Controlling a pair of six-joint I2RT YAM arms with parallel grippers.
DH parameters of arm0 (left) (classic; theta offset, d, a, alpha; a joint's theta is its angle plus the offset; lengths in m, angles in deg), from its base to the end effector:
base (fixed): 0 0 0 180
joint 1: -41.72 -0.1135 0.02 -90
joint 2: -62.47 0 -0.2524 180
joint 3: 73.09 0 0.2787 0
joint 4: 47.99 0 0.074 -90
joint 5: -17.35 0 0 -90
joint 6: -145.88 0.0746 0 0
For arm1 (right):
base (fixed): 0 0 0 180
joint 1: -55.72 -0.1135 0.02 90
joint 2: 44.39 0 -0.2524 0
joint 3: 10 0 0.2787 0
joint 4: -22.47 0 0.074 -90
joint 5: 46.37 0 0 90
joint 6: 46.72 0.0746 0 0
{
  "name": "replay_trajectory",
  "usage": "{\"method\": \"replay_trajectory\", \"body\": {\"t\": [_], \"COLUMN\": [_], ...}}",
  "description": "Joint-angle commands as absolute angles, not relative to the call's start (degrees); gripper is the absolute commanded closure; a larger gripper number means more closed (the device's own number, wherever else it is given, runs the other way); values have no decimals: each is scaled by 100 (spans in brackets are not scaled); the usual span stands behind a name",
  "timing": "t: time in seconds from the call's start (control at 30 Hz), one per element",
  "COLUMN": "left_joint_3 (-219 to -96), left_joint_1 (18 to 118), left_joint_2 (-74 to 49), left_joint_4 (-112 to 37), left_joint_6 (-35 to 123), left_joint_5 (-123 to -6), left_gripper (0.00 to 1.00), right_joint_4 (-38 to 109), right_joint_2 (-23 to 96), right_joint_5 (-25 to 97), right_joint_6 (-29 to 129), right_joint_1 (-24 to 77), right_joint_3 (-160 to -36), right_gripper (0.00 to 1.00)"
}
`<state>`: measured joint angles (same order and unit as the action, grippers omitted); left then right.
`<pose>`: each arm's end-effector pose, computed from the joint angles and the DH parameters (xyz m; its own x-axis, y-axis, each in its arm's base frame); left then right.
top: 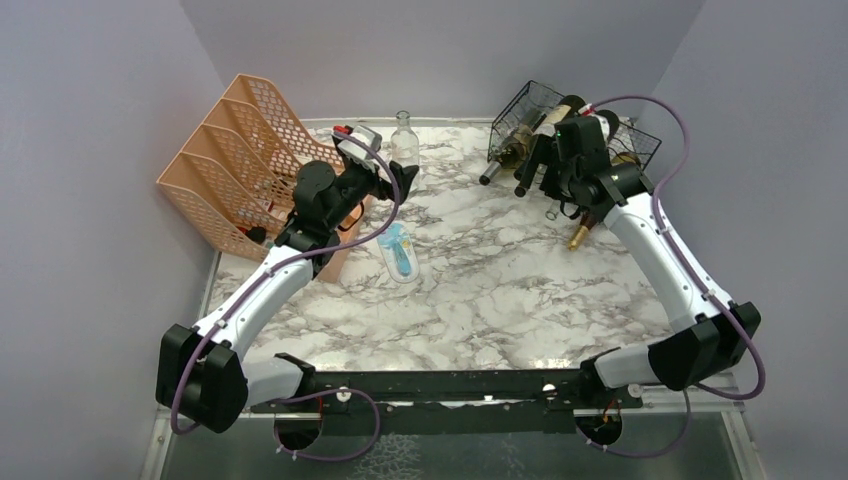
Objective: Take the wine bottle off the wine rack
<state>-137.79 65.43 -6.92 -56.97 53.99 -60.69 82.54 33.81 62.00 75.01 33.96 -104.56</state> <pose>0.3193 -0.1571 0.3380 0.0492 -0.0569 -0.9972 0.5845 0.8112 -0.0174 0.3249 0.1044 0.3390 -0.6196 0.2901 -0.7293 0.2182 0.9562 0.1949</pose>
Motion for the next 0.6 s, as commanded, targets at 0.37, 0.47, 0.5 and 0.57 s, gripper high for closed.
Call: {"method": "replay_trajectory", "body": {"t": [0.37, 0.47, 0.5, 0.57], "left_joint_3": [-14261, -14264, -14262, -14257], "left_joint_1": [6088, 6086, 6088, 6080], "left_joint_2": [-1170, -1237, -1267, -1321], "left_joint_4": [-5985, -6040, -6050, -6061], "left_joint_6": [4727, 4688, 4679, 4659], "left_joint_5": [-4627, -4430, -4427, -4418], "left_gripper": [1, 0, 1, 0], "right_joint_4": [6787, 6626, 6615, 6397], "right_joint_2": [4174, 4545, 4678, 4867], "right_joint_5": [4981, 4422, 4260, 4012], "right_joint_6": [7723, 7694, 7721, 7740], "right_joint_1": [5321, 5588, 5643, 5700], "right_joint_3": [-10167, -10186, -10201, -10149], "right_gripper": [2, 3, 3, 6]}}
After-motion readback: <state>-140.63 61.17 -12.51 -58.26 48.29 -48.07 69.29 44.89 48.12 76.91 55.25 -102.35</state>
